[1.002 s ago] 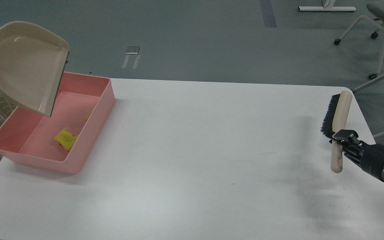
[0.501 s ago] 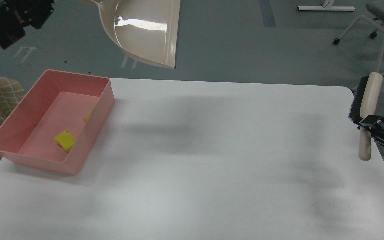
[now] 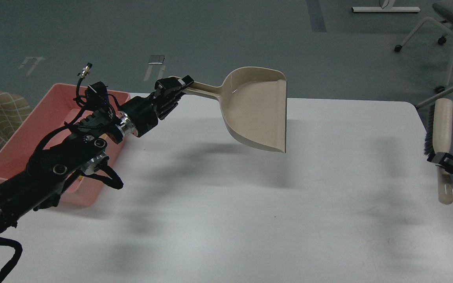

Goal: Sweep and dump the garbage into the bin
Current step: 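Lower the dustpan back onto the table with the left gripper and release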

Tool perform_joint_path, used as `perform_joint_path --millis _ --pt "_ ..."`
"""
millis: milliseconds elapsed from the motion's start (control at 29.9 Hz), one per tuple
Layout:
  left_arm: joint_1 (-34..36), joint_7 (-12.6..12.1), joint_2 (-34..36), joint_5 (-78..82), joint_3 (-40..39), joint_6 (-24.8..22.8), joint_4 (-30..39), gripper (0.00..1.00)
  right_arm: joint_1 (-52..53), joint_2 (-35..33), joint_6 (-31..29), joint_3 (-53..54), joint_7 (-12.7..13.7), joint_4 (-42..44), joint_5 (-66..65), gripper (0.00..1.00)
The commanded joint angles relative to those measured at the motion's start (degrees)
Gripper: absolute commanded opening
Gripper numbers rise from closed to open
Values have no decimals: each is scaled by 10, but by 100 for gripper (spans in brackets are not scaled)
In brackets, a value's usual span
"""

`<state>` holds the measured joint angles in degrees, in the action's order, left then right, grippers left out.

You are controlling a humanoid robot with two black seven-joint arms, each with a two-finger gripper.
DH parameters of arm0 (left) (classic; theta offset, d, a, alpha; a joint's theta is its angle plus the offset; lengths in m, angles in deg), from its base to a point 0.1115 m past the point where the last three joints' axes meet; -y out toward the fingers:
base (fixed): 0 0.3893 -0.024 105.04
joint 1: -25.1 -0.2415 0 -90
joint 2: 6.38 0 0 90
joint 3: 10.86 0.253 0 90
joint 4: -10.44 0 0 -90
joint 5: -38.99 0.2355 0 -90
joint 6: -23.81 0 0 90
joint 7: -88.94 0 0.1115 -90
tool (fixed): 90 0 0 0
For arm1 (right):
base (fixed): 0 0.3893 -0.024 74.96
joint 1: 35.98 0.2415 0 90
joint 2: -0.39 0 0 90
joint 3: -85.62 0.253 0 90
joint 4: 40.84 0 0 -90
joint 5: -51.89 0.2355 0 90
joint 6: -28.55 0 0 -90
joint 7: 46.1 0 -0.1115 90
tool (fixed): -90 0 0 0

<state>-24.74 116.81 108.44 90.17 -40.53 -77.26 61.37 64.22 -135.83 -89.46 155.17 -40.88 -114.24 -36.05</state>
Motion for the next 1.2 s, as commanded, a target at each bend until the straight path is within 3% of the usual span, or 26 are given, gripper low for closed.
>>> perform_joint_path --millis 0,267,1069,1102,1135,1169 --pt "-25 -4 -13 2 5 6 -7 0 13 4 0 -34 0 -6 1 0" --pt "-55 -7 -58 2 24 17 -21 0 36 40 0 -96 -8 -31 1 0" --pt "-81 -8 -54 1 25 25 -7 2 39 75 0 -141 -10 -41 2 0" --pt "-82 -8 -54 1 25 25 -7 15 35 75 0 -141 -10 -42 2 0" --pt "-83 -11 -54 1 24 25 -6 36 31 75 0 -141 -10 -42 2 0" --pt "-84 -12 -54 -1 24 25 -6 47 31 75 0 -140 -10 -42 2 0"
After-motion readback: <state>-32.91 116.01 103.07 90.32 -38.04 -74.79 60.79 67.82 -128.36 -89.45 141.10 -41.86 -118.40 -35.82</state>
